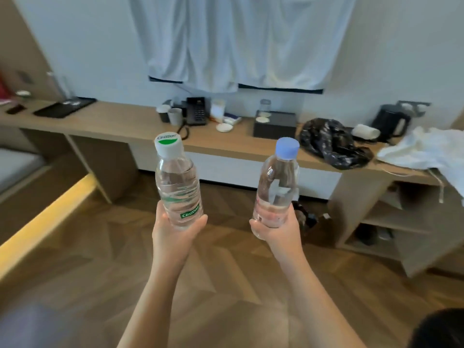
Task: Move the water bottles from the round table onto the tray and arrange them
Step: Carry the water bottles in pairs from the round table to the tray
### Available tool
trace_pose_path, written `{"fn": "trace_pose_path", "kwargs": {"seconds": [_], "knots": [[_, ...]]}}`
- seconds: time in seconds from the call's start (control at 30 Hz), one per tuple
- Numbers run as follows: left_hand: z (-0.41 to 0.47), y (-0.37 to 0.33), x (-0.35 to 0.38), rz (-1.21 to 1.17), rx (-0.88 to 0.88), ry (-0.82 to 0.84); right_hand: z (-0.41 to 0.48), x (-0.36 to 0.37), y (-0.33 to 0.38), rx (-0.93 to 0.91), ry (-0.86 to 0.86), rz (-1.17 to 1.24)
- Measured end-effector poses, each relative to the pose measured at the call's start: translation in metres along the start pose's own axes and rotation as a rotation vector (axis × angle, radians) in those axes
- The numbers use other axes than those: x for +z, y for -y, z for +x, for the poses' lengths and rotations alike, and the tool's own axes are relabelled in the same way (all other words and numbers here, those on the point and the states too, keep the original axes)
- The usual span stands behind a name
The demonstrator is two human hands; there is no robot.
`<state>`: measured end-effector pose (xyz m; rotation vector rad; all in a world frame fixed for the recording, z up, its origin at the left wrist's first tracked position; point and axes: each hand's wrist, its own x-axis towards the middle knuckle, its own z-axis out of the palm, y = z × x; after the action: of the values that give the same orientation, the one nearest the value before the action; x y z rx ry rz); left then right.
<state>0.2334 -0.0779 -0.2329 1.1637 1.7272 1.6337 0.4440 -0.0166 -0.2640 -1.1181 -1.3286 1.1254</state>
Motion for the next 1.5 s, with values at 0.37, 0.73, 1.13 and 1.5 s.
{"fn": "trace_pose_path", "kwargs": {"seconds": [0.37,0.73,1.13,1.5], "knots": [[0.020,-0.025,-0.065,0.103,0.033,-0.346,0.055,0.107,0.059,-0.092,0.384,-0.018],[0.033,-0.090,-0.085,0.137,0.064,-0.634,0.098,0.153,0.126,-0.226,0.604,0.092],[0.043,-0.152,-0.117,0.111,0.113,-0.698,0.102,0.174,0.195,-0.264,0.522,0.130],[0.038,-0.151,-0.138,0.068,0.129,-0.711,0.085,0.183,0.193,-0.303,0.510,0.088]]}}
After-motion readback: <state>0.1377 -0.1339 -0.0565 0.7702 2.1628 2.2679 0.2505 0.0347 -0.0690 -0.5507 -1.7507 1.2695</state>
